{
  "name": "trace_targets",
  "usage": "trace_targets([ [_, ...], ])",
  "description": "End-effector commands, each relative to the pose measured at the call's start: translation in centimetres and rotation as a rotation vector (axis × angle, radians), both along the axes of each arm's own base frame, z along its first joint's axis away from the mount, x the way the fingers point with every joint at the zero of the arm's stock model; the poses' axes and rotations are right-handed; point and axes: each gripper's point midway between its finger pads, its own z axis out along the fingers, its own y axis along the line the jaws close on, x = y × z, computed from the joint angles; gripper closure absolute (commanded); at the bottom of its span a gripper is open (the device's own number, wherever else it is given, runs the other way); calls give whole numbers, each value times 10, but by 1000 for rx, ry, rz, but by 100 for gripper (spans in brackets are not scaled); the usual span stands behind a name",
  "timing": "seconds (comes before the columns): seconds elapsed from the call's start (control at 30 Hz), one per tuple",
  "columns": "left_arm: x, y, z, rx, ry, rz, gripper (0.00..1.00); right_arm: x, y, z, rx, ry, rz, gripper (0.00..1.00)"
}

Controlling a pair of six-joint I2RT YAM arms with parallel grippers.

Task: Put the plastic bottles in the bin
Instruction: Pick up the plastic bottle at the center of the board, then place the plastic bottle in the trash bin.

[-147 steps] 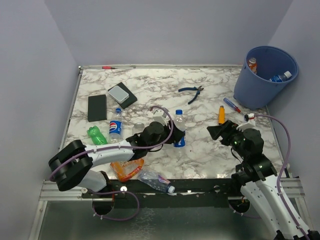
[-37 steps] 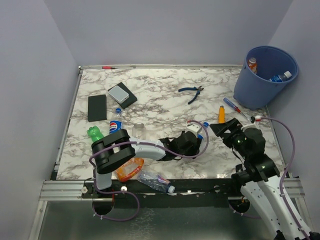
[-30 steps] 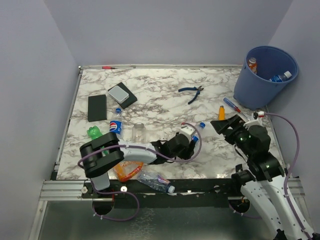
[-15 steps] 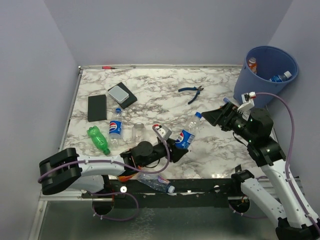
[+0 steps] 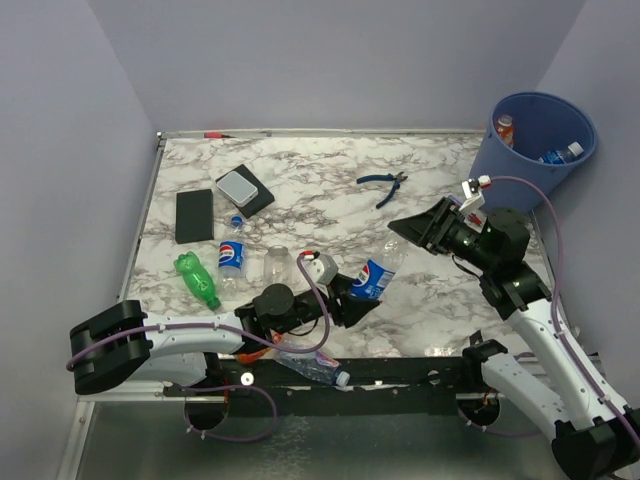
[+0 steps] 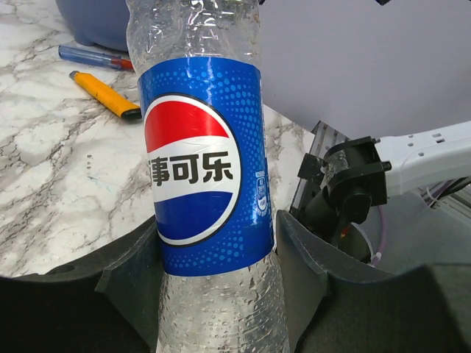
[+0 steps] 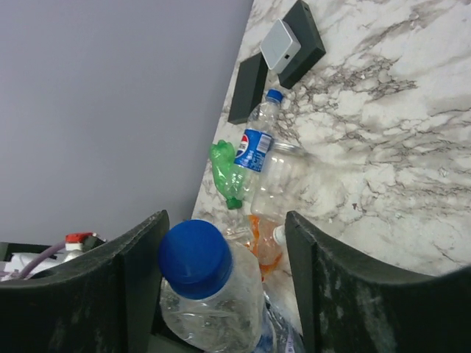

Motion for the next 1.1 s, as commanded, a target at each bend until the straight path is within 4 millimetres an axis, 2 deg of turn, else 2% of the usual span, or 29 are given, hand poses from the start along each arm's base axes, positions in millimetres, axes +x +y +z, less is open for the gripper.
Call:
trace_targets([
  [0.0,-7,-6,20,-45,-54,-37,67,-6,11,2,36,-9,69,39],
  [0.07,-6,-7,24,-50,-61,-37,67,-6,12,-1,41,-3,67,51],
  [0.1,-9,-9,26,-51,-73,-55,67,-6,12,-2,48,0,67,61],
  [0.17,-9,-11,32,-53,-92,-64,66,-6,12,-3,56,0,60,75],
  [0.2,-9,-12,34,-51,-95,-63,61,-6,11,-2,57,-7,54,83],
  [0.27,-8,-13,40,-32,-92,-60,24,-6,7,6,56,-40,34,98],
  [0.3,-6,-13,42,-16,-97,-53,6,-6,5,13,54,-66,21,100],
  [0.33,-4,-12,46,3,-109,-43,1,-6,2,21,44,-93,7,100],
  [0.43,14,3,62,56,-162,71,1,-5,-10,50,-21,-177,-51,100],
  [0.53,38,31,86,110,-248,236,1,-2,-33,88,-115,-280,-166,100],
  [0.57,48,43,94,136,-278,308,1,0,-41,100,-151,-314,-209,100],
  [0.67,87,105,106,237,-310,668,1,3,-67,144,-234,-423,-340,100],
  [0.73,101,139,104,341,-350,838,1,7,-87,173,-262,-480,-454,100],
  [0.8,107,160,94,444,-379,929,1,16,-107,194,-311,-516,-569,100],
  [0.9,106,170,79,470,-386,954,1,37,-140,222,-420,-529,-766,100],
  [0.93,105,168,76,454,-381,934,1,43,-152,234,-461,-545,-832,100],
  [1.03,100,165,74,420,-366,893,1,68,-181,250,-573,-521,-1024,100],
  [1.07,100,165,74,423,-367,889,1,48,-197,272,-546,-560,-1106,100],
])
